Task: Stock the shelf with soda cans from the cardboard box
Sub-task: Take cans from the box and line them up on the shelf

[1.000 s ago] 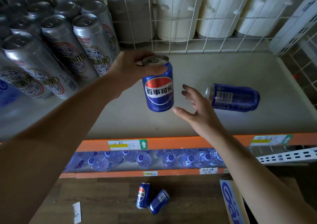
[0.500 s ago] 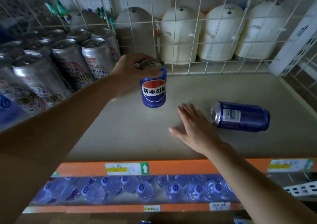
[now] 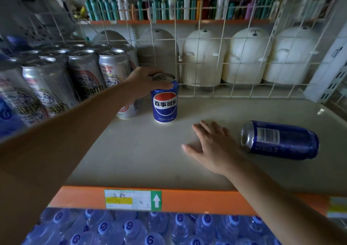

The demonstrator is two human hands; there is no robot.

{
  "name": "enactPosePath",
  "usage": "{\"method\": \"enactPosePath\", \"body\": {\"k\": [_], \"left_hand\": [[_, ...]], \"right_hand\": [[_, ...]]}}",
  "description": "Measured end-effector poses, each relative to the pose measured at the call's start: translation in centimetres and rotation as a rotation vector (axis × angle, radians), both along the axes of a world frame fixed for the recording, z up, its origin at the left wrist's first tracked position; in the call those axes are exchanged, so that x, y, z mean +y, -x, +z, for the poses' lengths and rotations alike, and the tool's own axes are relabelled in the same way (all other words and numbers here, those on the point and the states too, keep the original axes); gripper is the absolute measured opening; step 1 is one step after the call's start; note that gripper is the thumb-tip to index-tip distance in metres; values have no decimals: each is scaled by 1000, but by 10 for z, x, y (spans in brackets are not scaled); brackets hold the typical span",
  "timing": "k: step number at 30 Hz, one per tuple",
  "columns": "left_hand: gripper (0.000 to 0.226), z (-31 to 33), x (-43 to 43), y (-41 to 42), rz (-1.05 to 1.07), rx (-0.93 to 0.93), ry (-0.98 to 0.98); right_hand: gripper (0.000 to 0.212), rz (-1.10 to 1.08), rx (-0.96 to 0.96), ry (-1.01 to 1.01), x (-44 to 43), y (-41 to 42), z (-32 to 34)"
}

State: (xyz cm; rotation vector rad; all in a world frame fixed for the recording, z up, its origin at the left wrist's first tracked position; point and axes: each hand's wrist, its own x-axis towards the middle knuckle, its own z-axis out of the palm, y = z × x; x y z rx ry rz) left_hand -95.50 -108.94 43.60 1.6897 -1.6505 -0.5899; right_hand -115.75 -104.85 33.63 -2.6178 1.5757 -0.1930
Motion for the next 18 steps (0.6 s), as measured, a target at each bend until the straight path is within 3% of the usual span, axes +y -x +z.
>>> {"method": "enactPosePath", "body": {"k": [7, 12, 15, 18], "left_hand": [[28, 0, -2, 0, -54, -150, 32], [75, -4, -9, -2, -49, -520, 129], [80, -5, -10, -2, -102, -711, 141], [82, -3, -13, -6, -99, -776, 164]], "right_hand": [[73, 20, 16, 25, -1, 0, -3], [68, 29, 10, 63, -3, -1, -4], [65, 24, 12, 69, -3, -2, -2], [66, 30, 18, 66, -2, -2, 0]]}}
